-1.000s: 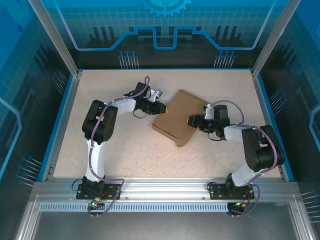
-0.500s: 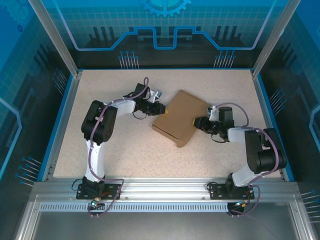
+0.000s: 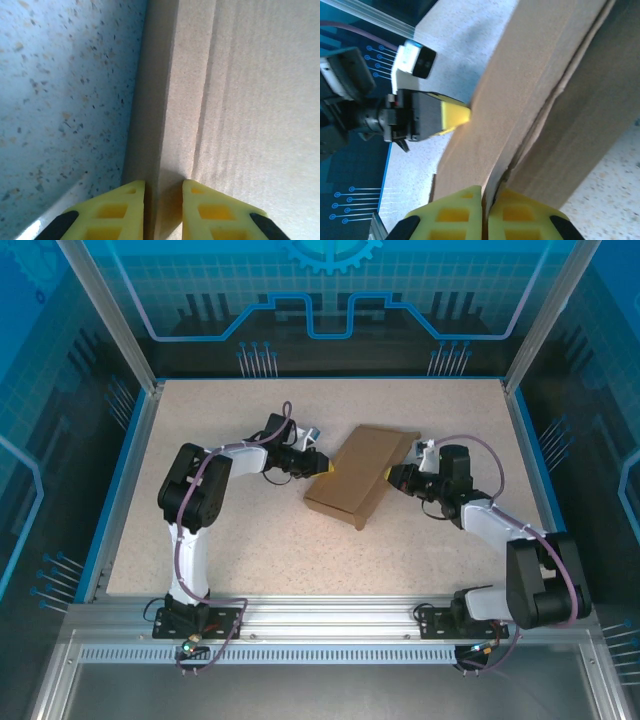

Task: Fold the paper box

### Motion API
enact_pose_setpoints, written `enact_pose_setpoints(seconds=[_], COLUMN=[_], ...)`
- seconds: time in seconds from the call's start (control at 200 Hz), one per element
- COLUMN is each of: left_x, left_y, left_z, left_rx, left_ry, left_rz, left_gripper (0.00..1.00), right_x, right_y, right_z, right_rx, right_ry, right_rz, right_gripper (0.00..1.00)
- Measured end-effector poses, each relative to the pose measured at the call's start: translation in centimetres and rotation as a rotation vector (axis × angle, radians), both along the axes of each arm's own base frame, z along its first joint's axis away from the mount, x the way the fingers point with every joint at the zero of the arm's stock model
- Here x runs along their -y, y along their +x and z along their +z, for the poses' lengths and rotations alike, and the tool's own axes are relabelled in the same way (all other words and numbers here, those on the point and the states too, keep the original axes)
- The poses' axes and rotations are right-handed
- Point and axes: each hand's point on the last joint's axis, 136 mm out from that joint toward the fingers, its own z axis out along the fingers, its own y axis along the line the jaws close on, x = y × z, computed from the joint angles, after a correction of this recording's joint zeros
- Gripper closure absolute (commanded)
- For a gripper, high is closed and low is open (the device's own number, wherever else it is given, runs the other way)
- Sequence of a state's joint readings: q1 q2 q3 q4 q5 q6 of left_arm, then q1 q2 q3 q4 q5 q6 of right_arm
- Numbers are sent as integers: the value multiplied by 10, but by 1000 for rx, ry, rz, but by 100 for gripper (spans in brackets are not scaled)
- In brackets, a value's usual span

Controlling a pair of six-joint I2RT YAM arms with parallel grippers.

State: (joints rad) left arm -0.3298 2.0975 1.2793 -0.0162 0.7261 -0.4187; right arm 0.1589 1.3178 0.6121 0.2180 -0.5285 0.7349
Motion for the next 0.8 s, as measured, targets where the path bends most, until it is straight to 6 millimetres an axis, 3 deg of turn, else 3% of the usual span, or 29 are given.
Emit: enact_pose_setpoints(seconds=[0.29, 0.535, 0.8], left_x=[17, 27, 21], left_y=[-19, -27, -16], left_z=[-1, -9, -14], left_rx=[-55, -98, -118], left_ry=[-22, -17, 28], left_rz=[-43, -58, -21], left_gripper=[74, 69, 51], right_x=[-30, -37, -50], right_y=[1, 2, 17], right_z=[50, 50, 43], right_rx=[84, 98, 121], right_ry=[-39, -107, -155], right_rz=[47, 41, 29], right_gripper=[85, 84, 83])
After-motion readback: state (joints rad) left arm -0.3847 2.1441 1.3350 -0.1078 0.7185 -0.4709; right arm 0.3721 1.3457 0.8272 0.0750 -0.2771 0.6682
